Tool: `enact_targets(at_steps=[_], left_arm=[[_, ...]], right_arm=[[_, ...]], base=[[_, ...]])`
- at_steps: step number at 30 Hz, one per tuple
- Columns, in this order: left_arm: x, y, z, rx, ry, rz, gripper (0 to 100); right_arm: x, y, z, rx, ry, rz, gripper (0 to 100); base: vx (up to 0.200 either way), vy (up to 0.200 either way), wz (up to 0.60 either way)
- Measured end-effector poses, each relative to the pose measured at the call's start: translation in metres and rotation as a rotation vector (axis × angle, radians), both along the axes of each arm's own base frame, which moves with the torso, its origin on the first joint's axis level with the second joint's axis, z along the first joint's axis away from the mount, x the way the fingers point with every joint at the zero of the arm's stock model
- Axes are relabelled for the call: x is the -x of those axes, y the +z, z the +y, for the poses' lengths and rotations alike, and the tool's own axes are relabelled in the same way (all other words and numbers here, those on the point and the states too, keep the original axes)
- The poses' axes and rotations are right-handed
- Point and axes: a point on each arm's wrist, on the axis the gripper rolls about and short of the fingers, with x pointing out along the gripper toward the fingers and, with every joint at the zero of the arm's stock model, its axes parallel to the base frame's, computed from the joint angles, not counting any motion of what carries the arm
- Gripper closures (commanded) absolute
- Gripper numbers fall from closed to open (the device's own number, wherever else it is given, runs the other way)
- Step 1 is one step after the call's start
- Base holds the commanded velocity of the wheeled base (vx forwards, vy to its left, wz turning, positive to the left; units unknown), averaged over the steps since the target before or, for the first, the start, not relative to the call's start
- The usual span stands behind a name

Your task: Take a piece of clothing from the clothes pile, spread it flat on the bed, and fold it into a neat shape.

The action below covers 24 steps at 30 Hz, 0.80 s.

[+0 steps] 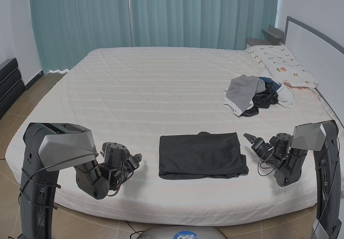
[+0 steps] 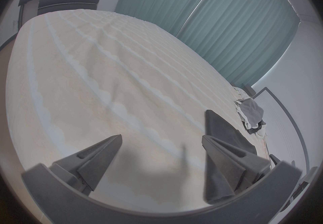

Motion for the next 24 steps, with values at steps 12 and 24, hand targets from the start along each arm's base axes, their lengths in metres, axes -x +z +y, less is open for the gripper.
enact_targets(at_steps=[12, 24], left_arm=[[0.000, 0.005, 0.005, 0.016, 0.020, -0.007, 0], [-0.015, 0.016, 0.021, 0.036, 0.066, -0.049, 0]], right_arm=[[0.001, 0.000, 0.001, 0.000, 0.001, 0.003, 0], [0.004, -0.003, 0.003, 0.000, 0.005, 0.019, 0]], base=[[0.000, -0.067, 0.00], [0.000, 0.000, 0.00]])
